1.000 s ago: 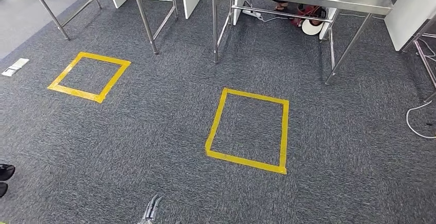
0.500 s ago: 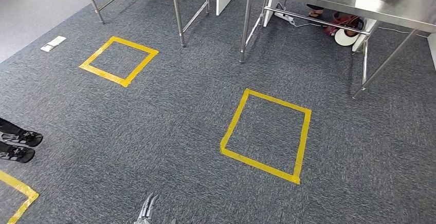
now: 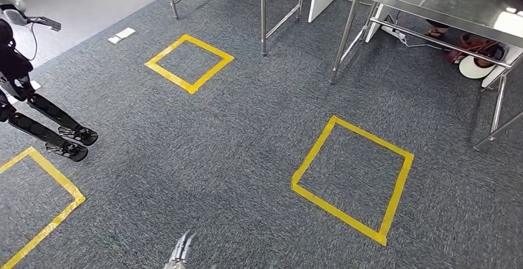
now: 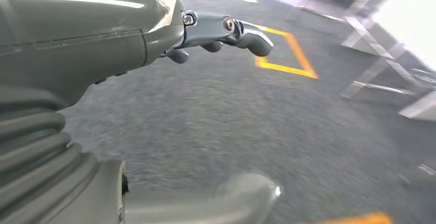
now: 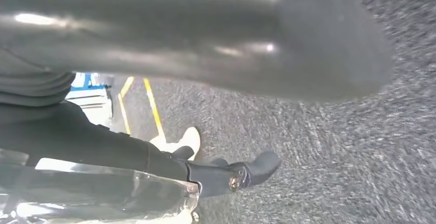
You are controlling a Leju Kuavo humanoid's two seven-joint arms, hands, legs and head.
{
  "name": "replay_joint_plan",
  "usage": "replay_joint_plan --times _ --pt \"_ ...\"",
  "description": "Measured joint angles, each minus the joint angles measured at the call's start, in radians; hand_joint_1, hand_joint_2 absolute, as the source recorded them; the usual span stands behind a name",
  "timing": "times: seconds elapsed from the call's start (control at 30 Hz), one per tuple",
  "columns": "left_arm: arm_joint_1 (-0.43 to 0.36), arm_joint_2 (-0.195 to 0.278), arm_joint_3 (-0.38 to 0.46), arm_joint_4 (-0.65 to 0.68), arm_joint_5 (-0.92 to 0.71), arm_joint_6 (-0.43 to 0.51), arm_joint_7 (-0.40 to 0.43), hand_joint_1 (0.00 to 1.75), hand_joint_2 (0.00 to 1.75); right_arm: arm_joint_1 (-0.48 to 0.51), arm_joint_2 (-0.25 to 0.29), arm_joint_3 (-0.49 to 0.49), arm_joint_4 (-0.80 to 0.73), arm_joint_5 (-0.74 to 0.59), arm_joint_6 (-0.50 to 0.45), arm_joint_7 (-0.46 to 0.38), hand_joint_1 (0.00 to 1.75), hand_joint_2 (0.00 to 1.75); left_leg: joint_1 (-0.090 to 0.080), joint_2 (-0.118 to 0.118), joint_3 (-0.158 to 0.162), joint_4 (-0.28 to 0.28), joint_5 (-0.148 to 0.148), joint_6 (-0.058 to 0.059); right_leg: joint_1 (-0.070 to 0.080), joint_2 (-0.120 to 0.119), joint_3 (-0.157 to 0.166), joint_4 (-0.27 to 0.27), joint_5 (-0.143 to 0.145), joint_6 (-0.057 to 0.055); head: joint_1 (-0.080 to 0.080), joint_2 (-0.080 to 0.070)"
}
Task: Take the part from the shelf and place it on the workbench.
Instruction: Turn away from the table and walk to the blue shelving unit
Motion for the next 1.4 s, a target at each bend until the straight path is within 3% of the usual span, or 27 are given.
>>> replay_joint_plan --times 0.03,0.1,0.17,0.2,0.23,0.27,0.33,0.4,0.47,0.53,0.57,0.63,0.67,0.7,0.77,0.8,0.83,0.9,0.97,1.03,1.07,1.13,1.2,1.27,1.3,1.33,1.4 --pt "0.003 0.003 -0.025 -0.010 -0.020 0.000 0.000 0.00 0.00 -0.001 0.000 -0.001 0.000 0.002 0.000 0.000 0.00 0.00 0.002 0.000 -0.004 0.003 0.000 -0.004 -0.004 -0.010 0.002 -0.001 0.003 -0.008 -0.001 0.000" --pt "0.008 0.011 -0.058 -0.032 -0.056 0.000 0.000 0.00 0.00 -0.001 0.000 -0.006 0.000 0.003 0.000 0.002 0.00 0.00 0.003 0.038 -0.024 0.040 -0.027 -0.012 -0.010 -0.030 0.007 -0.005 0.010 -0.023 -0.005 0.000" --pt "0.009 0.017 -0.064 -0.049 -0.081 0.000 0.000 0.00 0.00 0.002 0.000 -0.013 -0.001 0.003 0.000 0.002 0.00 0.00 0.005 0.092 -0.075 0.152 -0.095 -0.023 -0.010 -0.054 0.006 -0.007 0.012 -0.033 -0.011 0.000" --pt "0.009 0.019 -0.063 -0.054 -0.087 0.000 0.000 0.00 0.00 0.005 -0.001 -0.016 -0.001 0.003 0.000 0.003 0.00 0.00 0.009 0.105 -0.106 0.219 -0.127 -0.029 -0.009 -0.068 0.006 -0.006 0.011 -0.035 -0.014 0.000" --pt "0.010 0.021 -0.063 -0.058 -0.089 0.000 0.000 0.00 0.00 0.008 -0.001 -0.019 -0.001 0.002 0.000 0.004 0.00 0.00 0.012 0.112 -0.129 0.269 -0.144 -0.033 -0.008 -0.082 0.005 -0.006 0.010 -0.036 -0.013 0.000" --pt "0.012 0.024 -0.063 -0.061 -0.093 0.000 0.000 0.00 0.00 0.009 -0.001 -0.021 -0.001 0.002 0.000 0.004 0.00 0.00 0.016 0.117 -0.138 0.287 -0.144 -0.036 -0.008 -0.096 0.004 -0.006 0.010 -0.036 -0.014 0.000" --pt "0.016 0.030 -0.068 -0.069 -0.102 0.000 0.000 0.00 0.00 0.007 -0.001 -0.024 -0.001 0.004 0.000 0.005 0.00 0.00 0.022 0.133 -0.097 0.212 -0.096 -0.039 -0.009 -0.120 0.006 -0.006 0.008 -0.034 -0.014 0.000" --pt "0.015 0.037 -0.085 -0.080 -0.113 0.000 0.000 0.00 0.00 0.005 -0.002 -0.029 -0.001 0.005 0.001 0.004 0.00 0.00 0.022 0.180 -0.022 0.079 -0.047 -0.037 -0.004 -0.141 0.009 -0.005 0.001 -0.025 -0.014 0.000" --pt "0.010 0.047 -0.114 -0.088 -0.119 0.000 0.000 0.00 0.00 0.004 -0.003 -0.036 -0.001 0.007 0.002 0.003 0.00 0.00 0.016 0.203 0.011 0.016 -0.035 -0.027 0.005 -0.161 0.011 -0.005 -0.006 -0.014 -0.009 0.000" --pt "0.003 0.065 -0.150 -0.095 -0.119 0.000 0.000 0.00 0.00 0.002 -0.004 -0.041 -0.001 0.008 0.004 0.001 0.00 0.00 0.008 0.176 0.009 0.011 -0.033 -0.013 0.009 -0.184 0.018 -0.007 -0.009 -0.003 -0.004 0.000" --pt "0.000 0.075 -0.170 -0.098 -0.119 0.001 0.000 0.00 0.00 0.000 -0.005 -0.043 -0.002 0.008 0.005 0.001 0.00 0.00 0.006 0.163 0.009 0.007 -0.029 -0.005 0.007 -0.177 0.020 -0.002 -0.015 0.002 -0.004 0.000" --pt "-0.012 0.102 -0.222 -0.109 -0.118 0.002 0.000 0.00 0.00 0.000 -0.003 -0.047 -0.002 0.009 0.006 -0.001 0.00 0.00 0.009 0.137 0.010 -0.002 -0.018 0.012 0.001 -0.123 -0.006 0.061 -0.051 0.003 -0.001 0.000" --pt "-0.021 0.118 -0.252 -0.116 -0.120 0.002 0.000 0.00 0.00 0.001 -0.002 -0.050 -0.002 0.010 0.006 -0.002 0.00 0.00 0.011 0.123 0.008 -0.004 -0.015 0.017 -0.003 -0.086 -0.036 0.122 -0.079 0.000 0.000 0.000" --pt "-0.031 0.139 -0.289 -0.124 -0.125 0.002 0.001 0.00 0.00 0.002 -0.001 -0.053 -0.002 0.011 0.006 -0.002 0.00 0.00 0.011 0.107 0.006 -0.004 -0.013 0.020 -0.003 -0.063 -0.072 0.194 -0.107 -0.002 0.002 0.000" --pt "-0.055 0.181 -0.363 -0.148 -0.147 0.003 0.003 0.00 0.00 0.007 -0.002 -0.060 -0.002 0.016 0.006 -0.003 0.00 0.00 0.008 0.072 0.004 -0.003 -0.011 0.022 -0.001 -0.049 -0.126 0.285 -0.126 0.002 0.002 0.000" --pt "-0.067 0.199 -0.402 -0.163 -0.161 0.003 0.004 0.00 0.00 0.008 -0.002 -0.063 -0.002 0.020 0.006 -0.004 0.00 0.00 0.007 0.053 0.004 -0.002 -0.011 0.022 0.000 -0.045 -0.129 0.278 -0.112 0.008 0.002 0.000" --pt "-0.080 0.214 -0.437 -0.174 -0.172 0.003 0.006 0.00 0.00 0.007 -0.003 -0.064 -0.002 0.025 0.006 -0.006 0.00 0.00 0.006 0.037 0.006 -0.002 -0.010 0.022 0.000 -0.039 -0.112 0.230 -0.083 0.015 0.002 0.000" --pt "-0.096 0.227 -0.483 -0.180 -0.178 0.001 0.013 0.00 0.00 0.004 -0.004 -0.066 -0.002 0.035 0.005 -0.013 0.00 0.00 0.003 0.010 0.008 0.000 -0.010 0.019 -0.001 -0.004 -0.058 0.091 -0.017 0.023 0.003 0.000" --pt "-0.096 0.212 -0.474 -0.159 -0.177 0.000 0.015 0.00 0.00 0.000 -0.004 -0.068 -0.002 0.044 0.004 -0.018 0.00 0.00 -0.002 -0.008 0.006 0.001 -0.011 0.012 -0.001 0.020 -0.028 0.015 0.013 0.014 0.002 0.000" --pt "-0.091 0.181 -0.440 -0.131 -0.184 0.000 0.012 0.00 0.00 -0.003 -0.005 -0.069 -0.002 0.050 0.004 -0.019 0.00 0.00 -0.001 -0.024 -0.001 0.001 -0.009 0.002 0.000 0.006 -0.024 0.008 0.017 -0.003 0.002 0.000" --pt "-0.088 0.168 -0.425 -0.120 -0.186 0.000 0.010 0.00 0.00 -0.004 -0.005 -0.069 -0.003 0.052 0.004 -0.019 0.00 0.00 0.000 -0.020 -0.006 0.006 -0.011 -0.001 -0.002 -0.004 -0.021 0.006 0.020 -0.009 0.002 0.000" --pt "-0.079 0.140 -0.376 -0.093 -0.179 0.000 0.006 0.00 0.00 -0.004 -0.005 -0.070 -0.003 0.057 0.004 -0.019 0.00 0.00 0.001 0.031 -0.031 0.057 -0.046 -0.011 -0.006 -0.028 -0.019 0.000 0.024 -0.026 -0.002 0.000" --pt "-0.062 0.104 -0.284 -0.058 -0.148 -0.001 0.008 0.00 0.00 -0.002 -0.006 -0.070 -0.003 0.062 0.004 -0.020 0.00 0.00 0.006 0.094 -0.090 0.179 -0.114 -0.023 -0.003 -0.052 -0.018 -0.001 0.022 -0.039 -0.007 0.000" --pt "-0.041 0.077 -0.187 -0.034 -0.111 -0.001 0.023 0.00 0.00 0.001 -0.006 -0.071 -0.003 0.062 0.004 -0.019 0.00 0.00 0.016 0.113 -0.143 0.282 -0.149 -0.033 0.000 -0.080 -0.017 -0.001 0.019 -0.043 -0.008 0.000" --pt "-0.030 0.070 -0.145 -0.029 -0.091 -0.001 0.038 0.00 0.00 0.001 -0.005 -0.072 -0.003 0.062 0.003 -0.019 0.00 0.00 0.020 0.118 -0.146 0.285 -0.139 -0.037 0.000 -0.093 -0.017 -0.001 0.018 -0.044 -0.008 0.000" --pt "-0.021 0.065 -0.103 -0.031 -0.068 -0.001 0.062 0.00 0.00 0.001 -0.004 -0.073 -0.003 0.062 0.002 -0.018 0.00 0.00 0.023 0.126 -0.128 0.248 -0.113 -0.040 0.000 -0.106 -0.016 -0.001 0.016 -0.044 -0.008 0.000" --pt "-0.010 0.054 -0.003 -0.052 -0.015 0.000 0.112 0.00 0.00 -0.001 -0.001 -0.077 -0.003 0.064 0.001 -0.018 0.00 0.00 0.024 0.174 -0.055 0.112 -0.054 -0.041 0.004 -0.127 -0.010 0.000 0.010 -0.038 -0.009 0.000"
